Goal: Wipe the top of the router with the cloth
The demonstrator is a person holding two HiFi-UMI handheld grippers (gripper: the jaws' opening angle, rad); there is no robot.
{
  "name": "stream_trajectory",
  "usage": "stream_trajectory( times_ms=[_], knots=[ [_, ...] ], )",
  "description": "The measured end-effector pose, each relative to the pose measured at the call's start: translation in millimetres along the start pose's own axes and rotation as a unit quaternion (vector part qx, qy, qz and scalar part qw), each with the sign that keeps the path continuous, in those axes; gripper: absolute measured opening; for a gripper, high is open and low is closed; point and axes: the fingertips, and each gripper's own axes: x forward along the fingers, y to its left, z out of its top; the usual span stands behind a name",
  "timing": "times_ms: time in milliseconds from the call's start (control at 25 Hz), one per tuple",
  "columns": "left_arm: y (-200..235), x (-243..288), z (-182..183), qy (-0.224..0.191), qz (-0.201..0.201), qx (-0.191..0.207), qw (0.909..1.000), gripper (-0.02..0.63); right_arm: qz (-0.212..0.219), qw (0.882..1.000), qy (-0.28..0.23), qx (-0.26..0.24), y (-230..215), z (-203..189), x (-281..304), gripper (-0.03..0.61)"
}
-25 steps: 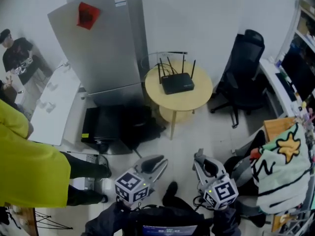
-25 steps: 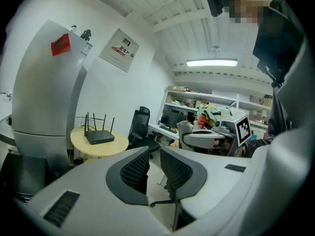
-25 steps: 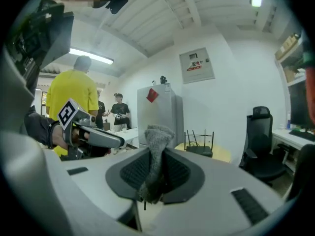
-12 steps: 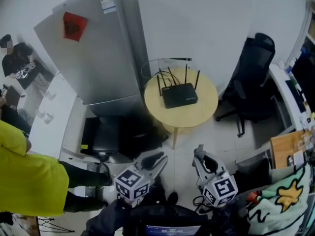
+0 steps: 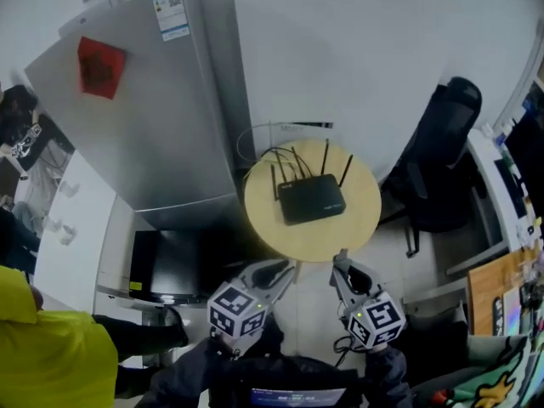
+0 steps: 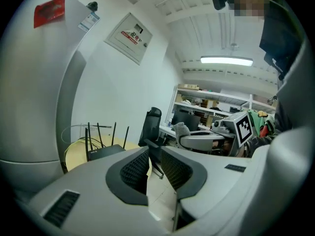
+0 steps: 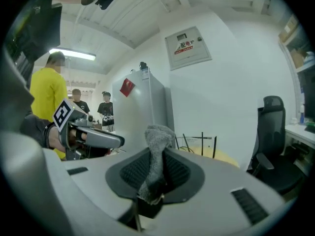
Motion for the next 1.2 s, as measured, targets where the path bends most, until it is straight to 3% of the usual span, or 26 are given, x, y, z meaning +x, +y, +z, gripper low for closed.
stream_trajectory(
  times_ms=[320,720,920,1200],
  knots=[
    [126.3,55.0,16.3,0.020,0.011,-0.005,0.9997,0.060,0.006,0.999,0.025,0.029,-47.9,10.4,135.9,0.081],
    [215.7,115.8,-6.0,0.054,0.034,-0.044,0.9970,0.060,0.039,0.993,0.108,0.024,-78.0,-26.9,264.8,0.081],
    [255.0,146.1,-41.6,0.099,0.068,-0.081,0.9894,0.060,0.058,0.981,0.184,0.030,-102.7,-71.6,324.7,0.081],
    [293.3,176.8,-57.9,0.144,0.101,-0.096,0.9797,0.060,0.060,0.949,0.308,0.022,-131.0,-124.3,395.5,0.081]
  ],
)
